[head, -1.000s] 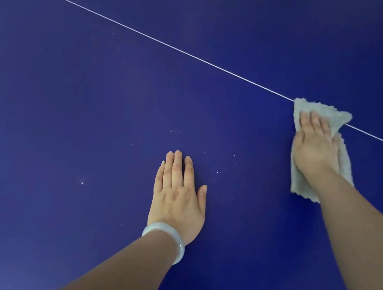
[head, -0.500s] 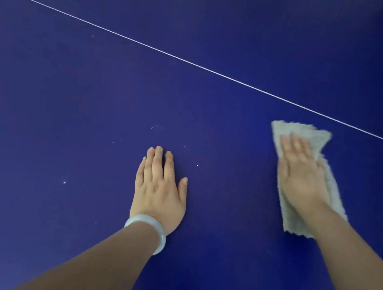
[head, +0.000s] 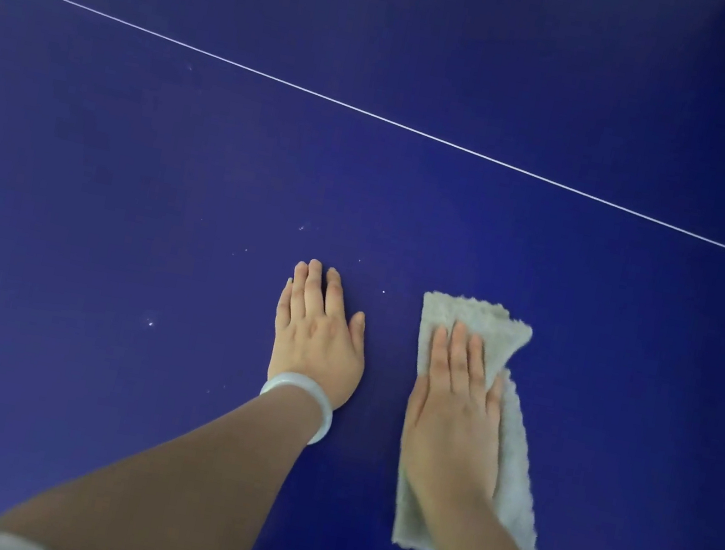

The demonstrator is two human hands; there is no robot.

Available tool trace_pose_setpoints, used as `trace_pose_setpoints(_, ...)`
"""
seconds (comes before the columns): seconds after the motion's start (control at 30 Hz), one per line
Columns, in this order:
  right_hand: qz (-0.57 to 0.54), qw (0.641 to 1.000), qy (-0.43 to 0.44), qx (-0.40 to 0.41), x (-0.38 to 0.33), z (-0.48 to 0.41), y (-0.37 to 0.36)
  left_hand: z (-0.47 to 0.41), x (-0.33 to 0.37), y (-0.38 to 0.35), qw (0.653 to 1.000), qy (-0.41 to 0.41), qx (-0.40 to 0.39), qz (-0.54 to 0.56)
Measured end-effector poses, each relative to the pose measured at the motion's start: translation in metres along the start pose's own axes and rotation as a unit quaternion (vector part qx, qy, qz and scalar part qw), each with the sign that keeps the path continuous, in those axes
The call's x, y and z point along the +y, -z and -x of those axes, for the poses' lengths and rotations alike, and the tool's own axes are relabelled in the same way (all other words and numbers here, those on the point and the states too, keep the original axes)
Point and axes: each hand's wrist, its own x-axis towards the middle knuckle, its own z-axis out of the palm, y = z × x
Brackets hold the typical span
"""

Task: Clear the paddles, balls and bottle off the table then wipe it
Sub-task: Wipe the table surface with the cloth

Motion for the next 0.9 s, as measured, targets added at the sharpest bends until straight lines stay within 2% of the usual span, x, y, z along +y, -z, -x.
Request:
trace_pose_setpoints(0.13, -0.026, 0.998, -0.060, -0.006, -0.047, 0.049, -0.007, 0.000, -0.001, -0.001, 1.000, -0.003, 0.007, 0.015)
trace_pose_setpoints(0.27, -0.020, 0.996, -0.088, -0.013, -0.053, 0.048, -0.010, 0.001, -0.003, 0.004, 0.999, -0.016, -0.009, 0.038)
trace_pose_setpoints(0.37, -0.008, 0.996, -0.084, -0.007, -0.055, 0.048, -0.008, 0.006, -0.021, 0.021, 0.989, -0.075, -0.033, 0.120)
trace_pose_setpoints(0.47, -0.005, 0.996, -0.093, -0.006, -0.056, 0.049, -0.008, 0.038, -0.071, 0.044, 0.981, -0.134, -0.008, 0.140)
trace_pose_setpoints(0.57, -0.011, 0.995, -0.100, -0.006, -0.054, 0.048, -0.009, 0.085, -0.141, 0.053, 0.989, -0.082, 0.018, 0.119)
trace_pose_setpoints(0.67, -0.010, 0.994, -0.104, 0.001, -0.054, 0.048, -0.011, 0.112, -0.192, 0.056, 0.996, -0.027, -0.012, 0.080)
trace_pose_setpoints(0.9, -0.010, 0.990, -0.142, -0.003, -0.061, 0.050, -0.009, 0.115, -0.208, 0.045, 0.996, -0.054, -0.048, -0.050)
